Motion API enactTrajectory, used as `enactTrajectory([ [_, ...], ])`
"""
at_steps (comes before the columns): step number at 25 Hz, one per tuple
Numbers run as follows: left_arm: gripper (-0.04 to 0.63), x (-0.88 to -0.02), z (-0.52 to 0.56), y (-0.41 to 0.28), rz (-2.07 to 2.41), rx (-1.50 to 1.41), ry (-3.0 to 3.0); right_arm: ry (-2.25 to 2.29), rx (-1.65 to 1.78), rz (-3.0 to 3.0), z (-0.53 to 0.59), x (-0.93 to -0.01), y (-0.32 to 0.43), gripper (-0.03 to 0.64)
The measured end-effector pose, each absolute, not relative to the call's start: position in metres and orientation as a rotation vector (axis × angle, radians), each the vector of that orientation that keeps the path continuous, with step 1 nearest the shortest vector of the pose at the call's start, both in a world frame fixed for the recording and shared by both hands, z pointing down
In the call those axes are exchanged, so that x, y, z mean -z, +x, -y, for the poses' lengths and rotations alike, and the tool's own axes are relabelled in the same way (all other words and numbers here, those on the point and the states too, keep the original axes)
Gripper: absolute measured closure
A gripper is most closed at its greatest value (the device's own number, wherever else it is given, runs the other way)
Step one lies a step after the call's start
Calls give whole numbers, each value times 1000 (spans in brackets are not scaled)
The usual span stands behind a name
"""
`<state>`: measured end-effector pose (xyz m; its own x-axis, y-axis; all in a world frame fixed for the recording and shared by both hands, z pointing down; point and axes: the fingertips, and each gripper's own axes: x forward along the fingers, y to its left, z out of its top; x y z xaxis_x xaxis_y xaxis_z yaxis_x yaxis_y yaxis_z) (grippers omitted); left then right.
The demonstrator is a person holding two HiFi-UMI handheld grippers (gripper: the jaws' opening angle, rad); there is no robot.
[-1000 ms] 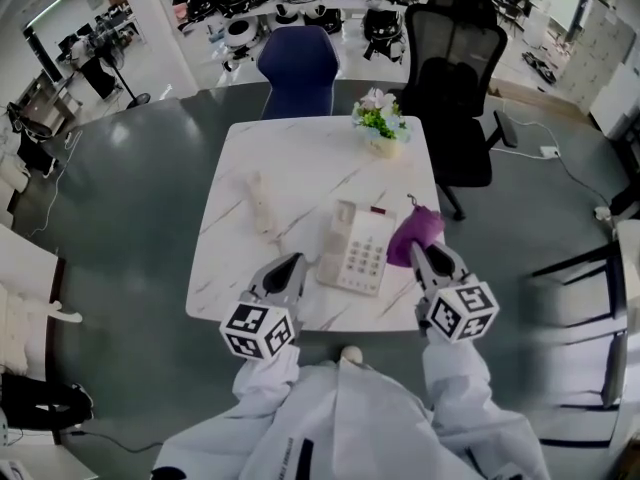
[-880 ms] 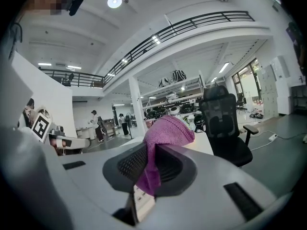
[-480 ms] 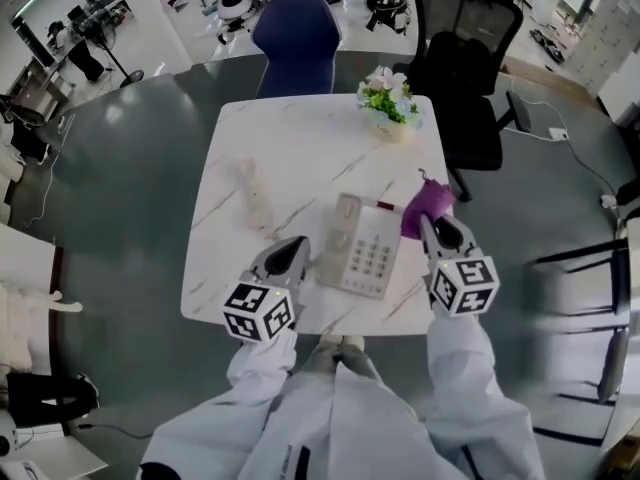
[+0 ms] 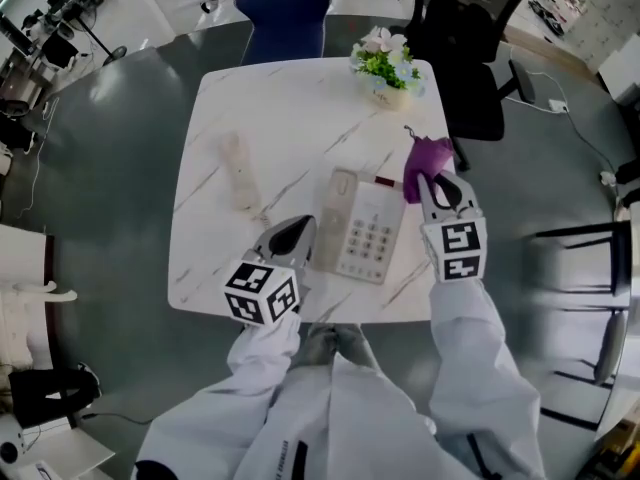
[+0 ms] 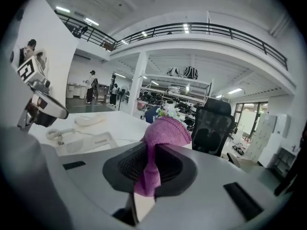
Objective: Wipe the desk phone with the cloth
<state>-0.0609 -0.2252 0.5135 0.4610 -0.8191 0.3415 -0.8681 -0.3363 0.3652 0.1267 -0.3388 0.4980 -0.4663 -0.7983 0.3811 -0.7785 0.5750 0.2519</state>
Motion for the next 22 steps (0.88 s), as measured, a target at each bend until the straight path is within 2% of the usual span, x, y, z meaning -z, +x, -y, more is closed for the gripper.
enactTrajectory([
  [8, 597, -525, 223, -66, 1404, -125, 2179, 1123, 262, 2270, 352, -505, 109, 584],
  [22, 597, -526, 212, -72, 1420, -106, 2150, 934, 258, 2262, 324, -535, 84, 584],
])
